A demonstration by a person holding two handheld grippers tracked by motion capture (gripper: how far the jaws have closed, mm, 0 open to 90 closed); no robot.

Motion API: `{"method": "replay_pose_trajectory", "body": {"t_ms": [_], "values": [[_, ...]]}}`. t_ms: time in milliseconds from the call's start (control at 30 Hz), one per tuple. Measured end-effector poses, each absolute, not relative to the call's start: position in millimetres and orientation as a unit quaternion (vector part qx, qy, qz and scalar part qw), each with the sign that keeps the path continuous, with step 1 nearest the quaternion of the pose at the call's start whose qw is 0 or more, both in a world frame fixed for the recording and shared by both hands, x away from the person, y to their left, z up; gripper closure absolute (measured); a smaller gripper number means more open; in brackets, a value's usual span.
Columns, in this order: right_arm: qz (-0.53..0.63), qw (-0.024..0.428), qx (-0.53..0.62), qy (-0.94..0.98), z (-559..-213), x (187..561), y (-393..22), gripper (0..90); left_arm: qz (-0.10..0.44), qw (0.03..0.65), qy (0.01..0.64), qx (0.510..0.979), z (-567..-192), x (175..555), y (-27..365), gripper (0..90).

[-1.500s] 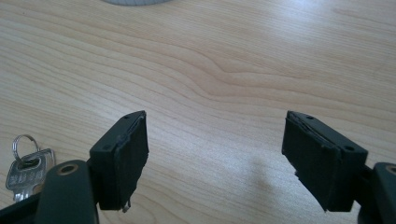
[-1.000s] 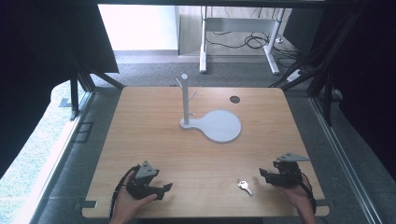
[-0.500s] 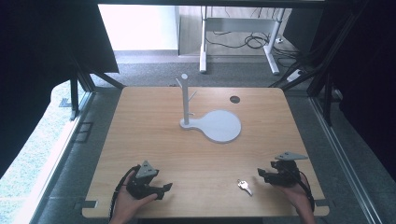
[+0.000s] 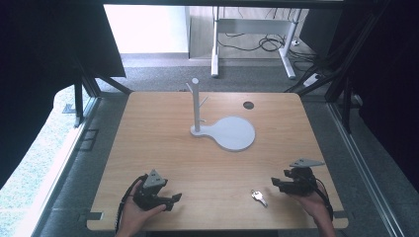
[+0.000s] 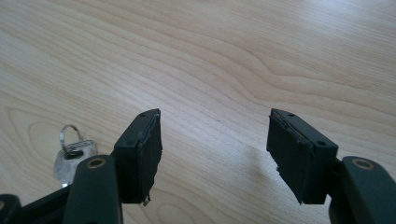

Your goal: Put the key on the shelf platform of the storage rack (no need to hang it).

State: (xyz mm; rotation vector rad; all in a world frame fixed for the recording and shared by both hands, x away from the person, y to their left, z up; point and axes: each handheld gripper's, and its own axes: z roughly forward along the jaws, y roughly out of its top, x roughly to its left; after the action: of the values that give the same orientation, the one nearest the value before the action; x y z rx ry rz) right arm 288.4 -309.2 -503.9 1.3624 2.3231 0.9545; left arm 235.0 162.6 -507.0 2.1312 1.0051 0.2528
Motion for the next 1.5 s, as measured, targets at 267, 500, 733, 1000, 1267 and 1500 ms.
{"method": "replay_pose_trajectory", "body": {"t_ms": [267,500,733,1000,1267,1500], "values": [[0.294,0.125,0.449,0.835,-485,294,-298,40.7,0.095,0.377,0.391,0.834,-506,235,164,26.0],[0.259,0.099,0.437,0.856,-468,304,-288,43.3,0.09,0.376,0.388,0.837,-508,235,162,26.0],[0.235,0.087,0.417,0.873,-456,312,-273,45.2,0.087,0.375,0.386,0.838,-508,234,161,26.0],[0.205,0.071,0.396,0.892,-450,320,-257,47.6,0.087,0.377,0.388,0.837,-507,234,162,25.9],[0.184,0.06,0.387,0.901,-453,322,-247,48.9,0.083,0.374,0.383,0.84,-507,234,161,25.8],[0.176,0.047,0.381,0.906,-453,322,-242,50.6,0.082,0.373,0.378,0.843,-508,234,160,25.6]]}}
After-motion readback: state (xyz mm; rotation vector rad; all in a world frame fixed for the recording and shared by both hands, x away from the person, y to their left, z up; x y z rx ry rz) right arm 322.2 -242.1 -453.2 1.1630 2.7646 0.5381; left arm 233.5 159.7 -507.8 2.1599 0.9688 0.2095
